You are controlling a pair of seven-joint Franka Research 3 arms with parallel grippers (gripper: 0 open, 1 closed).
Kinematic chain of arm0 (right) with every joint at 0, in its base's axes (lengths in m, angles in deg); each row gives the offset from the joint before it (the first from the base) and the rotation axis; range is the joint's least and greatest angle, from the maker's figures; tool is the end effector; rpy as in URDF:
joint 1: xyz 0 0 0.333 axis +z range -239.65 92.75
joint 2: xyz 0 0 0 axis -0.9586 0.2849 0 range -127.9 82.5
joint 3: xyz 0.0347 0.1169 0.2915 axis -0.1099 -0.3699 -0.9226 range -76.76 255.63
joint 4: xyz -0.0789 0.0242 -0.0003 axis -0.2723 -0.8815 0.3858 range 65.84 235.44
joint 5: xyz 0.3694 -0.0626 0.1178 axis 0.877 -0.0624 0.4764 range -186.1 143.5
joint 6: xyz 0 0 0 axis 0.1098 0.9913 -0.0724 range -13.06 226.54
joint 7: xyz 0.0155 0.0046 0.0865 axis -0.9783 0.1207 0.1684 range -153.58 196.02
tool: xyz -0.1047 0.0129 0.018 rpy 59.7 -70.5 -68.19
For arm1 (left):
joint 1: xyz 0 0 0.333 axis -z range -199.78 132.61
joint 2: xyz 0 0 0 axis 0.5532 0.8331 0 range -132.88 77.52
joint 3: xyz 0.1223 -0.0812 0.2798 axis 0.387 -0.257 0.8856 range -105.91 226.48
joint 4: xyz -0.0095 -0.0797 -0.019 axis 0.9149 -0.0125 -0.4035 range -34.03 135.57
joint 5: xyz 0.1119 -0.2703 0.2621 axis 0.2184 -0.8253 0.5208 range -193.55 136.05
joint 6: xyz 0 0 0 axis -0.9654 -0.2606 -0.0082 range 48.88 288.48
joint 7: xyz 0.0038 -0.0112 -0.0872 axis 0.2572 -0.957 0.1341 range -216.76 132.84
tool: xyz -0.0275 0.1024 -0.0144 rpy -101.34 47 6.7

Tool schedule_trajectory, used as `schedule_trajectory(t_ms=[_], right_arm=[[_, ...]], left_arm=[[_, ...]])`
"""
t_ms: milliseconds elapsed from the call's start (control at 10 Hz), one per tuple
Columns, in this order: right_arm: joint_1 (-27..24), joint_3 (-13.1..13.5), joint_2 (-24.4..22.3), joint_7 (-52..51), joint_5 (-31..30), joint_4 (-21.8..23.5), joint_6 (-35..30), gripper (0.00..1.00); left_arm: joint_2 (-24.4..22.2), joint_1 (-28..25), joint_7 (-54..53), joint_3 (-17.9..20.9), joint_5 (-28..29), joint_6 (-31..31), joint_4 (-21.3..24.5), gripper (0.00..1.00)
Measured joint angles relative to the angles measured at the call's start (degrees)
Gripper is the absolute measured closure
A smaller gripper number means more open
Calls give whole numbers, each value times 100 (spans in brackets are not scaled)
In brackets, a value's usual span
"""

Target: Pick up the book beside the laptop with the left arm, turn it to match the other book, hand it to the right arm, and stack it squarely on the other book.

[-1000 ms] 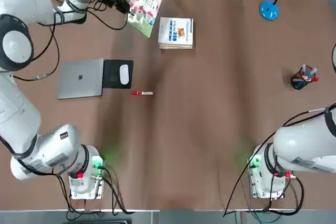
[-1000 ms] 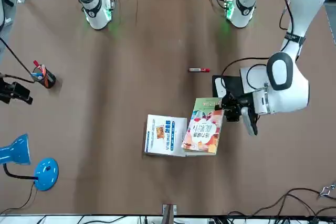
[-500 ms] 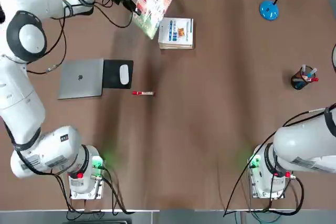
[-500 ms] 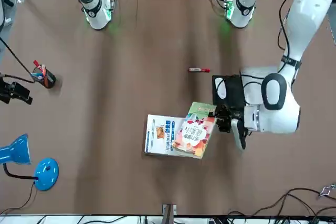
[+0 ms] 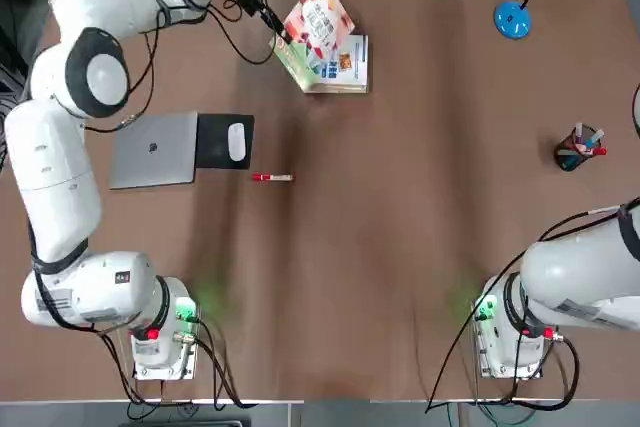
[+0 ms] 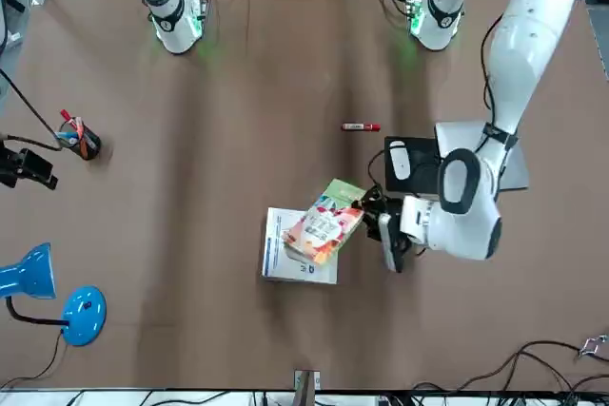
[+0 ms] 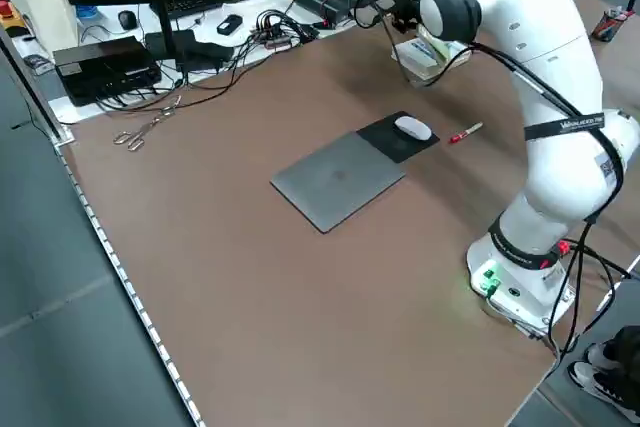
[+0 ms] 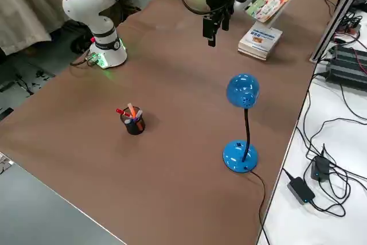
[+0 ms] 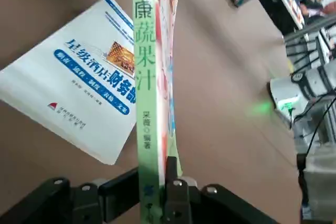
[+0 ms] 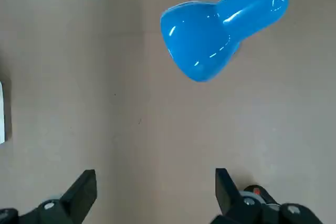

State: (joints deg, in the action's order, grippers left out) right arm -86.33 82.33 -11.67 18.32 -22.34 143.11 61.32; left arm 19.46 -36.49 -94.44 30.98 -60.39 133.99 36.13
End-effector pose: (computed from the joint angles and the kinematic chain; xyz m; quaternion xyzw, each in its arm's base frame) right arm 0.6230 -0.0718 0.5773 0.9988 -0.0256 0.0408 0.0004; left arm 0.6715 -0.2762 0.2914 0.7903 -0.4368 0.0266 0.4288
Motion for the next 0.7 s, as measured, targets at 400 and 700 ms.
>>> schedule_trajectory(t_ms=[400, 700], right_arm=[[15, -20, -3, 0, 3, -26, 231, 0], [-6, -14, 64, 4, 288, -11, 313, 0]], left_arm=[[476, 945, -592, 1029, 30, -468, -1054, 82], [982, 1248, -813, 1239, 36, -474, -1752, 82]])
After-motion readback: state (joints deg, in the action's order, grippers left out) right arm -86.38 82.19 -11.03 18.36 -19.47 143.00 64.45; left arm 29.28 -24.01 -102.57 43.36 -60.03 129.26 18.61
